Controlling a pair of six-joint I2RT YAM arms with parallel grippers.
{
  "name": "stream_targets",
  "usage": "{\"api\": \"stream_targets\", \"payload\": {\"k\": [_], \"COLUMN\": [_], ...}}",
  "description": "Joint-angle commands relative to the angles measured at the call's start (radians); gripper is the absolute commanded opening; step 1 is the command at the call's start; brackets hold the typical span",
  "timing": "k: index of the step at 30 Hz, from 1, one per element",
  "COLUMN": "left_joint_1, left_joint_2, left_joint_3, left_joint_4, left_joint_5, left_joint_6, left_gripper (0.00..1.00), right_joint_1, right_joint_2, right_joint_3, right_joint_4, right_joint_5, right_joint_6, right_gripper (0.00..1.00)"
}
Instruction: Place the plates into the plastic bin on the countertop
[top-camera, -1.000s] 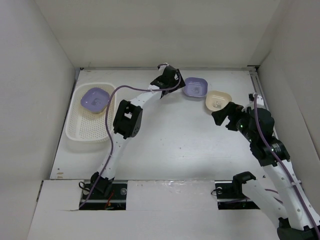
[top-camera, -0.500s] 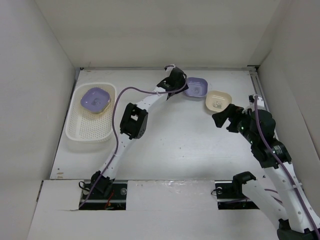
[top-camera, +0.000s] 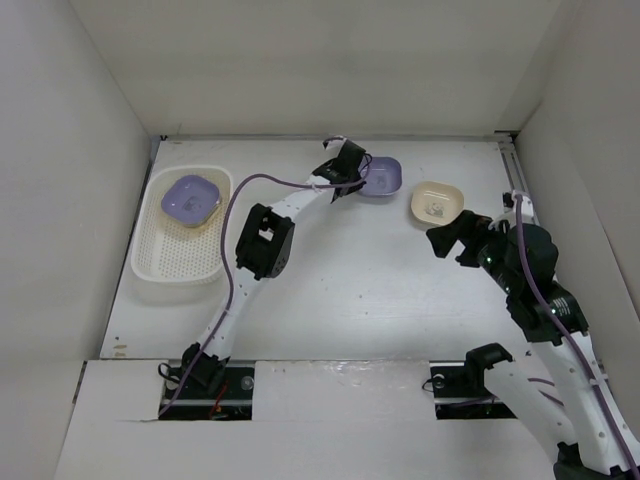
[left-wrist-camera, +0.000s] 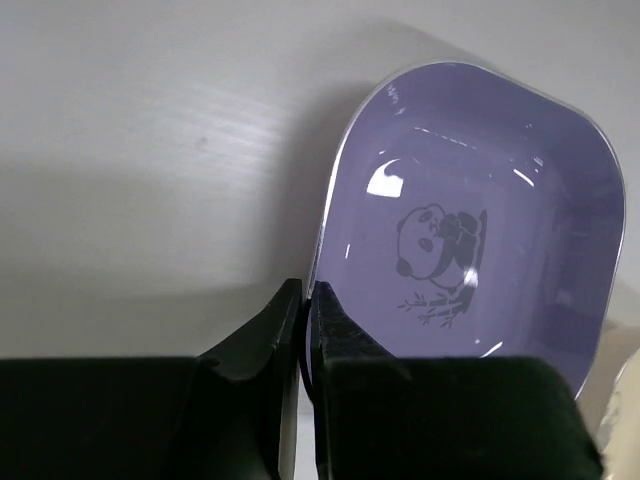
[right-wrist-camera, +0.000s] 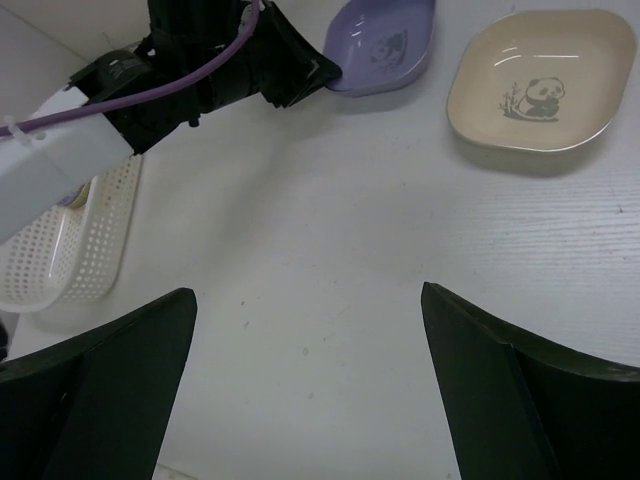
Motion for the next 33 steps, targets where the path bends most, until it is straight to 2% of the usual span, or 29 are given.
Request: {"api": "stream_targets", "payload": {"k": [1, 2, 5, 9, 12, 13, 16, 17, 19, 20, 22, 26, 31, 33], "left_joint_1": [0.002, 0.025, 0.062, 0.137, 0.241, 0.322, 0.458, 0.551, 0.626, 0.662, 0.671, 0.706, 0.734, 0.757], "left_joint_2": [-0.232, -0.348, -0.499, -0.788, -0.939, -1.034, -1.204, -1.241, -1.307, -1.356, -1.387, -1.362, -1.341, -1.341], "left_joint_3": [-0.161, -0.263, -0.365, -0.553, -0.688, -0.783, -0.975, -1.018, -1.097, -1.152, -1.201, -1.322, -1.402, -1.413], "left_joint_4": [-0.053, -0.033, -0.020, -0.043, -0.053, -0.063, -0.063, -0.053, -0.027, -0.026, -0.013, 0.068, 0.154, 0.182], "left_joint_5": [-0.107, -0.107, -0.044, -0.023, -0.012, 0.002, 0.023, 0.023, 0.043, -0.001, -0.100, -0.113, -0.144, -0.107], "left_joint_6": [0.017, 0.026, 0.066, 0.141, 0.149, 0.132, 0.062, 0.042, 0.016, -0.001, -0.032, -0.111, -0.151, -0.152], "left_gripper": [0.00, 0.00, 0.00, 0.00, 0.00, 0.00, 0.00, 0.00, 0.00, 0.00, 0.00, 0.00, 0.00, 0.00], "right_joint_1": [-0.008, -0.008, -0.008, -0.008, -0.008, -0.008, -0.008, -0.008, -0.008, -0.008, -0.008, -0.008, -0.008, -0.008], "right_joint_2": [-0.001, -0.001, -0.001, 0.008, 0.037, 0.051, 0.061, 0.071, 0.097, 0.110, 0.139, 0.173, 0.182, 0.193], "right_joint_3": [0.021, 0.012, 0.001, -0.031, -0.031, -0.031, -0.054, -0.054, -0.065, -0.065, -0.065, -0.065, -0.065, -0.065], "right_joint_4": [0.033, 0.044, 0.065, 0.110, 0.131, 0.143, 0.195, 0.212, 0.238, 0.252, 0.280, 0.337, 0.346, 0.346], "right_joint_5": [-0.020, -0.037, -0.062, -0.082, -0.091, -0.102, -0.142, -0.151, -0.169, -0.183, -0.200, -0.225, -0.215, -0.215], "right_joint_6": [-0.014, -0.014, -0.005, -0.005, 0.005, 0.005, 0.014, 0.014, 0.014, 0.014, 0.014, 0.034, 0.052, 0.052], "right_gripper": [1.00, 1.00, 1.00, 1.00, 1.00, 1.00, 1.00, 1.00, 1.00, 1.00, 1.00, 1.00, 1.00, 1.00]}}
